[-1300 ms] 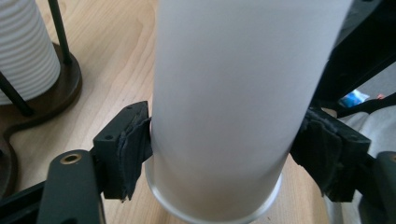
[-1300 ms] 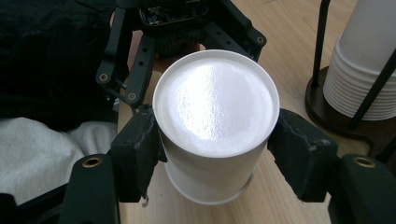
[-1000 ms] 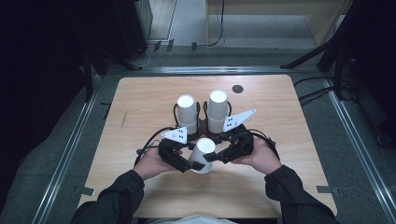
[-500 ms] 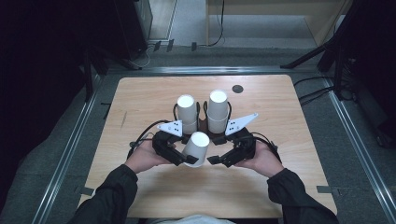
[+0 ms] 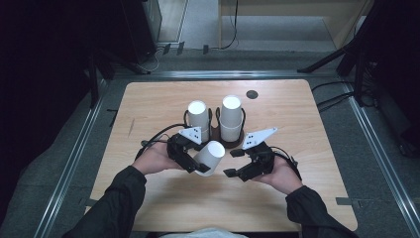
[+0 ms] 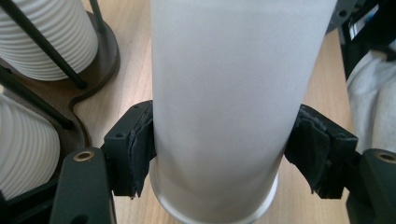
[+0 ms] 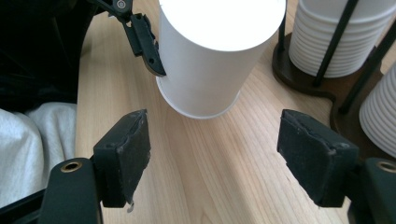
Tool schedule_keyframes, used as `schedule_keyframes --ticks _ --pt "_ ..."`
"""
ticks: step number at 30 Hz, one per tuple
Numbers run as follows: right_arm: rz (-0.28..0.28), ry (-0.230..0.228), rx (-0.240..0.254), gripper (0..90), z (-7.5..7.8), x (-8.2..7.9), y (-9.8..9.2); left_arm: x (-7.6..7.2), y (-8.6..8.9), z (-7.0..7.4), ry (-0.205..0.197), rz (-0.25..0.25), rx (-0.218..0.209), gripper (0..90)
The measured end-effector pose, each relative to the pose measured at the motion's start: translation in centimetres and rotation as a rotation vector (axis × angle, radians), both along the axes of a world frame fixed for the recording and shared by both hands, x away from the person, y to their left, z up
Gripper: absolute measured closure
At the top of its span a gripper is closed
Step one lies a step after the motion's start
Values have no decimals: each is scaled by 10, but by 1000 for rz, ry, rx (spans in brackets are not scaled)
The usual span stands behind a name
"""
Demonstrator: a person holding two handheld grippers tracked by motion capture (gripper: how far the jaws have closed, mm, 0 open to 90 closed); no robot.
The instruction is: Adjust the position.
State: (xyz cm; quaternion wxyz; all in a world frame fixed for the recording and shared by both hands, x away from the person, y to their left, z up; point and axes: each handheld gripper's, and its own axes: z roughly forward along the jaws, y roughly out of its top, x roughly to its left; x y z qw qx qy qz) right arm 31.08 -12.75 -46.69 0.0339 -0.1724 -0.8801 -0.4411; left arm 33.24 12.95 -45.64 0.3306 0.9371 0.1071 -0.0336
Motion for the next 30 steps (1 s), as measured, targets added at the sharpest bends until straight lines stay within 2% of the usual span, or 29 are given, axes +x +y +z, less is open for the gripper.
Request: schedule_keyframes --ticks 2,4,10,12,18,23,30 --pt "-2 -5 -6 257 -2 0 -1 1 -4 -2 -6 -21 43 286" --pt "-2 -9 -11 256 -3 -1 -1 1 -9 -5 5 -35 54 286" --pt "5 -22 -15 257 -6 -2 0 0 -19 -7 -3 -74 94 286" --pt "9 -21 -12 256 -6 -2 2 -1 -21 -8 0 -85 95 286" --pt "34 -22 -1 256 -6 0 11 -8 -27 -9 -24 -140 120 286" --pt "77 -43 -19 274 -4 -3 21 -10 -29 -11 -17 -163 131 285" --pt "96 -56 -23 333 -2 -5 25 -11 -31 -11 -18 -171 129 282"
